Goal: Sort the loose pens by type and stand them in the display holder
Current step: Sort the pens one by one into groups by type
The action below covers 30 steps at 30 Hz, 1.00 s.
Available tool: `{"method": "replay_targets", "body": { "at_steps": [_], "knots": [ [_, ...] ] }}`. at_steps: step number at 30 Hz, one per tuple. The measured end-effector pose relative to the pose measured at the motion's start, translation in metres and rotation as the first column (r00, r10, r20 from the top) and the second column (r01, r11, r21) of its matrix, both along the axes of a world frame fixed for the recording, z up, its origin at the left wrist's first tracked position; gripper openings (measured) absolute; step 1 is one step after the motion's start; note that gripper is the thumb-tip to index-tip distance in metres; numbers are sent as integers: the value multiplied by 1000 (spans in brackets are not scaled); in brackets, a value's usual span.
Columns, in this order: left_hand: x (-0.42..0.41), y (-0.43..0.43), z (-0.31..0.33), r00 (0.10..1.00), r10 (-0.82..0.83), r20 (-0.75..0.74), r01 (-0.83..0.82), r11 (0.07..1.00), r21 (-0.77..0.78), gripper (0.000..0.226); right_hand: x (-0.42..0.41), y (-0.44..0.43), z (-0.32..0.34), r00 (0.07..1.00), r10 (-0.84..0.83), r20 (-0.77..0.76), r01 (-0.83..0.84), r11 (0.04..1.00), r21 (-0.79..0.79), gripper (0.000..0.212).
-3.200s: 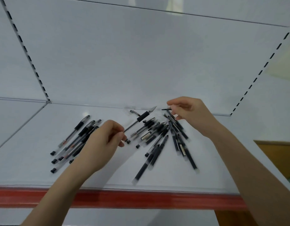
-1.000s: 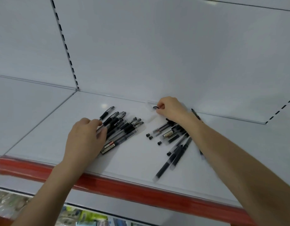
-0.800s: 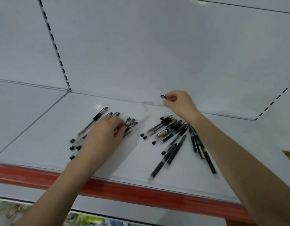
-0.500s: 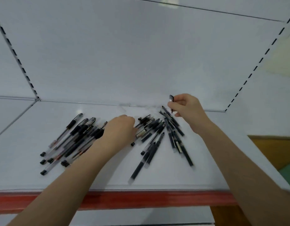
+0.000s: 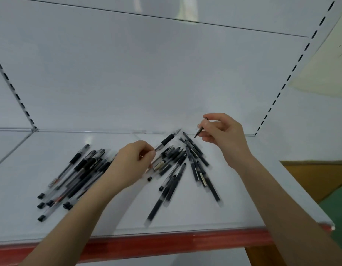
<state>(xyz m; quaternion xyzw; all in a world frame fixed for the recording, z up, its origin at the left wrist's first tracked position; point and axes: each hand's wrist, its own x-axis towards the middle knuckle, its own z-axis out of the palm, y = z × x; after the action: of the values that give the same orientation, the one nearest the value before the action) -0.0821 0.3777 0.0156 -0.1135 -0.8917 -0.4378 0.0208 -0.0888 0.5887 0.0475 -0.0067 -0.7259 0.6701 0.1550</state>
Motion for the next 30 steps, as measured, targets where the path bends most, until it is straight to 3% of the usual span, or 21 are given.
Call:
{"method": "replay_targets", "body": {
  "at_steps": [2, 5, 11, 21, 30],
  "knots": [
    [15, -5, 8, 998, -45, 38, 39, 990, 139, 13, 0, -7, 8, 1000, 17, -25, -19, 999, -46, 8],
    [27, -10, 13, 999, -41, 13, 38, 982, 185, 14, 3, -19, 17, 996, 78, -50, -81, 995, -64, 8],
    [35, -17, 13, 999, -24, -42, 31, 985, 170, 14, 10, -39, 22, 982, 178, -68, -181, 982, -49, 10],
    [39, -15, 12, 999, -21, -39, 28, 978, 205, 14, 12, -35, 23, 989, 124, -75, -129, 989, -68, 11],
    [38, -10, 14, 997, -7, -75, 23, 978, 207, 14, 16, -46, 13, 977, 210, -49, -211, 977, -29, 12]
  ]
}}
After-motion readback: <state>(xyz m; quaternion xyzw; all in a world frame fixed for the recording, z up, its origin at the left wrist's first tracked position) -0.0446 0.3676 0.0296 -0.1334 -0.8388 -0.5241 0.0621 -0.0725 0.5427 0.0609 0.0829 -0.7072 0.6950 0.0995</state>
